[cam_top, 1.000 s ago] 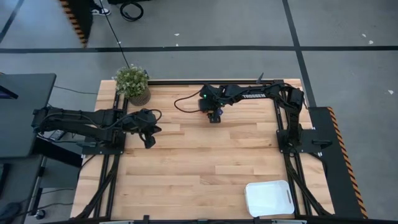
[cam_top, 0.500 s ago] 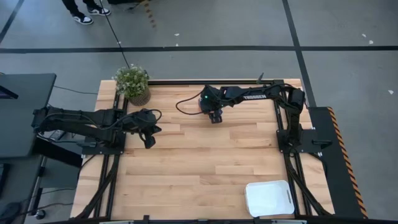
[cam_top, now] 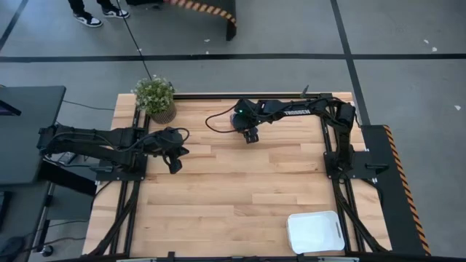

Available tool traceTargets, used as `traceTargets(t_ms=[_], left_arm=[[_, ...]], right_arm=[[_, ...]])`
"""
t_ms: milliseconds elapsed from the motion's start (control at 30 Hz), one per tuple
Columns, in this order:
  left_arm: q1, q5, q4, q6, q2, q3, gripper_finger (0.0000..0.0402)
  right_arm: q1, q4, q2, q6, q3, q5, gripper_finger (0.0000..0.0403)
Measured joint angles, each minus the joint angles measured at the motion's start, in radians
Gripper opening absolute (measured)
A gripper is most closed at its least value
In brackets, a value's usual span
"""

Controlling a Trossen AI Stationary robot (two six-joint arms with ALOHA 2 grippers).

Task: Nest measuring cups in basket
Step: Put the stacked measuring cups into the white bin

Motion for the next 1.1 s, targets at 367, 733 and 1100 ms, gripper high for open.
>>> traceTargets(t_ms=[367,733,1100], left_arm=[[0.000,0.000,0.020,0.000,0.000,0.000,0.0013],[0.000,0.000,0.053,0.001,0.000,0.000,0.0013],[0.000,0.000,0.053,0.001,0.000,0.000,0.0013]], right_arm=[[-0.002,0.032,0.011,-0.020,-0.002,0.022,0.0280],[-0.003,0.048,0.011,-0.014,-0.002,0.002,0.0190],[-0.003,0.057,0.010,-0.013,-0.002,-0.041,0.0149]])
